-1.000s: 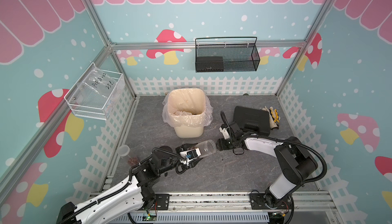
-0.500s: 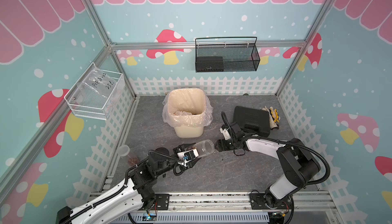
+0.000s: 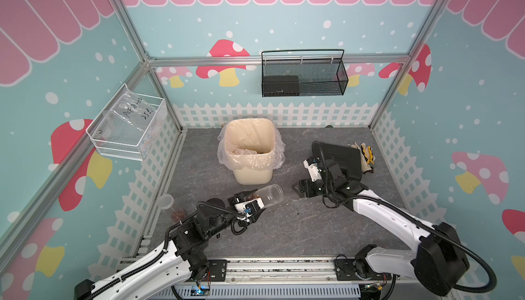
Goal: Empty the moldy dried flower tea in the jars
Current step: Place the lid at the center of the board, then pour the moldy dried flower tea into the trash bin.
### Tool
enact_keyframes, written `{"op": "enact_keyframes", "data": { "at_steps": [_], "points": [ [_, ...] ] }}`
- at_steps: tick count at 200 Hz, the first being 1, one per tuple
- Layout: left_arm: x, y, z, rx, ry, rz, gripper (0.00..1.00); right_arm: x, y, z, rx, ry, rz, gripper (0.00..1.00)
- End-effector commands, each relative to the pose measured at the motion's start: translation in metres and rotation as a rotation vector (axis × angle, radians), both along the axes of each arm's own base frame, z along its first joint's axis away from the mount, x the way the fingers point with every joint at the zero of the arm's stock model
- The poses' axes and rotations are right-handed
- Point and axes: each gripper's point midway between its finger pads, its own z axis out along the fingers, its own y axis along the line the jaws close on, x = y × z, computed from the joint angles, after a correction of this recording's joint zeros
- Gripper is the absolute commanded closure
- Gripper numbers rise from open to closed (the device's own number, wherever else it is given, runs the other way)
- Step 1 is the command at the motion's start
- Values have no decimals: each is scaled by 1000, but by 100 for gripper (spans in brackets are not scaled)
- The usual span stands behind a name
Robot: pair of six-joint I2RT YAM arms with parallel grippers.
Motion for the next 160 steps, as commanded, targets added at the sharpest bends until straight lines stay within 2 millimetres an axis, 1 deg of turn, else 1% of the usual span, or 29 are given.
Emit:
{"op": "enact_keyframes", "data": {
  "at_steps": [1, 24, 41, 58, 74, 77, 93, 111, 123, 160],
  "points": [
    [7, 18, 36, 0, -62, 95, 79, -5, -16, 29, -26, -137, -5, 11],
    [11, 31, 58, 9, -63, 160, 79, -11, -22, 66, -3, -284, 15, 11],
    [13, 40, 75, 27, -69, 203, 79, -15, -26, 87, 16, -385, 19, 11],
    [18, 51, 92, 60, -76, 263, 79, -19, -32, 101, 37, -467, 6, 10],
    [23, 60, 108, 106, -98, 309, 79, -22, -38, 108, 53, -506, -17, 9],
    [26, 64, 111, 122, -105, 336, 80, -23, -39, 110, 55, -512, -23, 9],
    [33, 71, 121, 199, -129, 385, 81, -26, -43, 112, 72, -519, -43, 5],
    [45, 79, 127, 304, -150, 444, 81, -29, -44, 106, 84, -510, -46, 1],
    [54, 84, 130, 353, -154, 482, 81, -30, -45, 102, 87, -505, -45, 0],
    [79, 94, 141, 348, -116, 511, 81, -30, -44, 91, 76, -488, -42, 0]
  ]
}}
